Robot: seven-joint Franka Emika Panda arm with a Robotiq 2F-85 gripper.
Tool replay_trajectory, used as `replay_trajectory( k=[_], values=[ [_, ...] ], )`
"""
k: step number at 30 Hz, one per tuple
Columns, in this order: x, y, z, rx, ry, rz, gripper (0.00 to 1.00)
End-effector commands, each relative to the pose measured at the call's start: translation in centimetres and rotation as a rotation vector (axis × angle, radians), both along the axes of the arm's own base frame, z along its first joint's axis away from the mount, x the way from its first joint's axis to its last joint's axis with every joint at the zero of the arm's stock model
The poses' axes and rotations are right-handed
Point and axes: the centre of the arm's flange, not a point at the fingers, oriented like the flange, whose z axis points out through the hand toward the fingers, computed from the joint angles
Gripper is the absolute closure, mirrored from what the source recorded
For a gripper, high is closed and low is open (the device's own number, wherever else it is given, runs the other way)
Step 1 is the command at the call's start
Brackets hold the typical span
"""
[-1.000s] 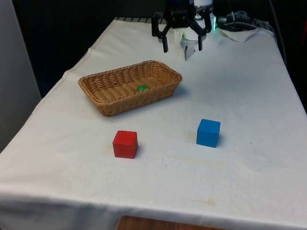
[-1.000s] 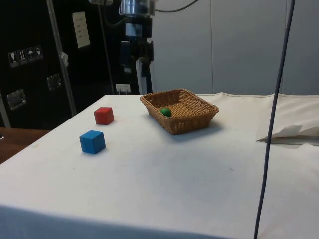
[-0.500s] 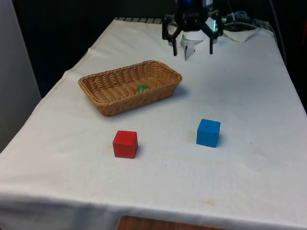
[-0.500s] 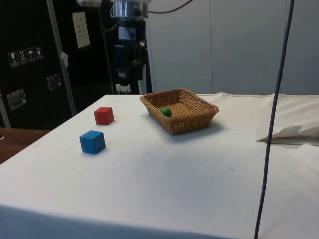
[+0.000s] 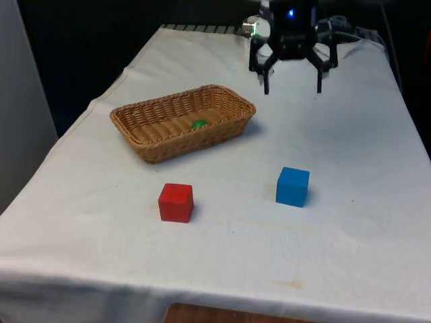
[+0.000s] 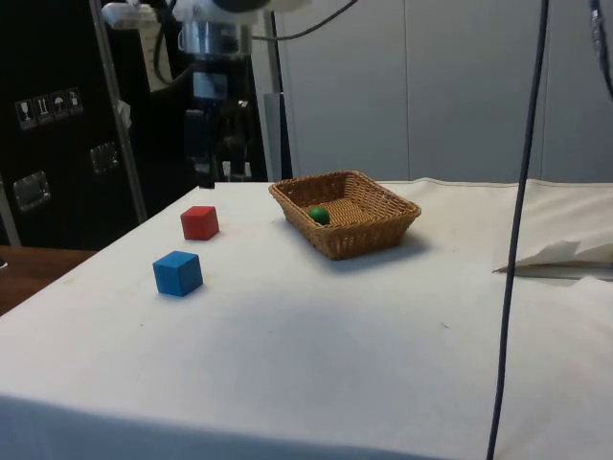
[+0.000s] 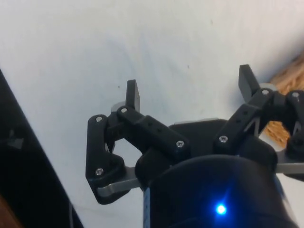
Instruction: Place all non-red objects into the basket.
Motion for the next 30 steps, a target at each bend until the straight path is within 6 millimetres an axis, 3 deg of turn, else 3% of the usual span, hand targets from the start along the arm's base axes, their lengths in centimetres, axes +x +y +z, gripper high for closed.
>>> replay_trajectory(
  k=[1,7,14,15,19,30],
  values=[
    [0.3,0.4,-0.4,-0.012,0.0,0.0,0.0],
    [1.0,1.1,-1.6,-0.014,0.008,0.015,0.0],
    [2.9,2.8,-4.8,-0.04,0.006,0.041,0.0],
    [2.6,2.7,-4.4,-0.035,0.004,0.04,0.0],
    [4.5,2.9,-6.3,-0.047,0.008,0.047,0.0],
    [5.6,0.3,-7.9,-0.035,0.01,0.034,0.0]
  ],
)
